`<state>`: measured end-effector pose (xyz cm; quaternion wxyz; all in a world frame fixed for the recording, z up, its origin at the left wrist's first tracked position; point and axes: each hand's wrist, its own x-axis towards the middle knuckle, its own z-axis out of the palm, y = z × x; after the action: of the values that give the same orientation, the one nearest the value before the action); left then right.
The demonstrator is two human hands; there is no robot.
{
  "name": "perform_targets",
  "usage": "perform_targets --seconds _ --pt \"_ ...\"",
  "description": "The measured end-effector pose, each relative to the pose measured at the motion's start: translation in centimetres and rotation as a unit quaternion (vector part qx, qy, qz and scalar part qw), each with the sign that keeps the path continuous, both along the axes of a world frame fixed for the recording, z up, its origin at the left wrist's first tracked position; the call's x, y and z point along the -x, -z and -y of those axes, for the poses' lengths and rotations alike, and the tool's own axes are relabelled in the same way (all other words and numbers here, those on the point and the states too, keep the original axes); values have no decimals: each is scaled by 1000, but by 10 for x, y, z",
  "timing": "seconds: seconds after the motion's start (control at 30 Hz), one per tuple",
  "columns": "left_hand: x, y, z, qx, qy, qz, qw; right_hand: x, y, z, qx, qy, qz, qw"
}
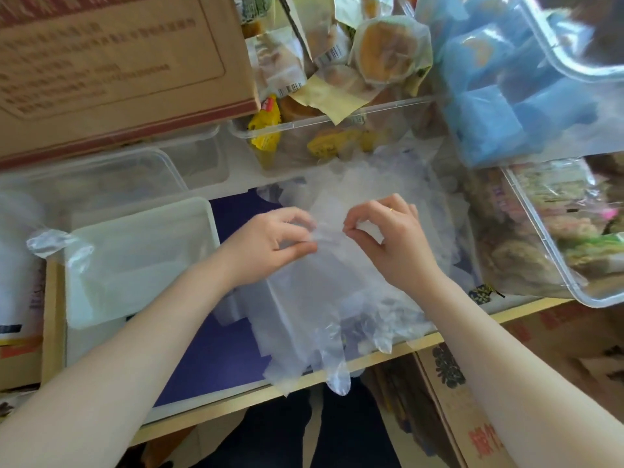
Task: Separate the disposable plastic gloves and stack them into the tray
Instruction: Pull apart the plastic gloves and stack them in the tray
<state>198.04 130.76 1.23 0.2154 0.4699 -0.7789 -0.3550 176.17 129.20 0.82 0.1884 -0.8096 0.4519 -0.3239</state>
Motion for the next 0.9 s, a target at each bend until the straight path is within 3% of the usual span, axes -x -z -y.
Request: perform_targets --seconds 0.13,0.23,0.27,0.37,0.4,0.43,0.47,0.5,0.57,0.6,0.63,0.8,0.9 --pt "2 1 -4 76 -6 -26 997 -2 -13 6 -190 66 73 977" --pt "-6 -1 -6 14 -86 -109 990 -3 -19 17 -341 136 170 915" --pt "-9 -4 -8 -46 -134 -155 978 -1 -20 21 -397 161 248 869" --pt "-17 -8 -9 -172 -258 -274 910 9 -20 23 -572 147 451 669" --pt "-20 -9 -9 -189 -281 -290 895 10 -20 21 -603 109 479 628" --pt "-23 -10 -9 -206 -291 -303 884 10 -21 19 -622 75 478 616" --pt "-26 -12 -9 -227 -294 -316 873 6 -22 18 -630 52 458 625" --pt "-29 -13 -9 -241 -290 -325 867 2 -23 19 -620 38 417 664" --pt "-33 -15 -10 -257 -285 -333 861 -8 -31 23 -538 1 286 793" --pt "-35 -18 -10 -262 -287 -338 858 -13 -34 26 -492 -21 232 839" --pt "-37 -19 -10 -263 -284 -345 855 -19 -40 27 -463 -43 200 862" --pt "-48 -27 -12 -293 -267 -372 839 -40 -56 31 -433 -30 143 890" --pt "-52 -32 -14 -302 -246 -351 852 -41 -63 35 -444 -22 197 874"
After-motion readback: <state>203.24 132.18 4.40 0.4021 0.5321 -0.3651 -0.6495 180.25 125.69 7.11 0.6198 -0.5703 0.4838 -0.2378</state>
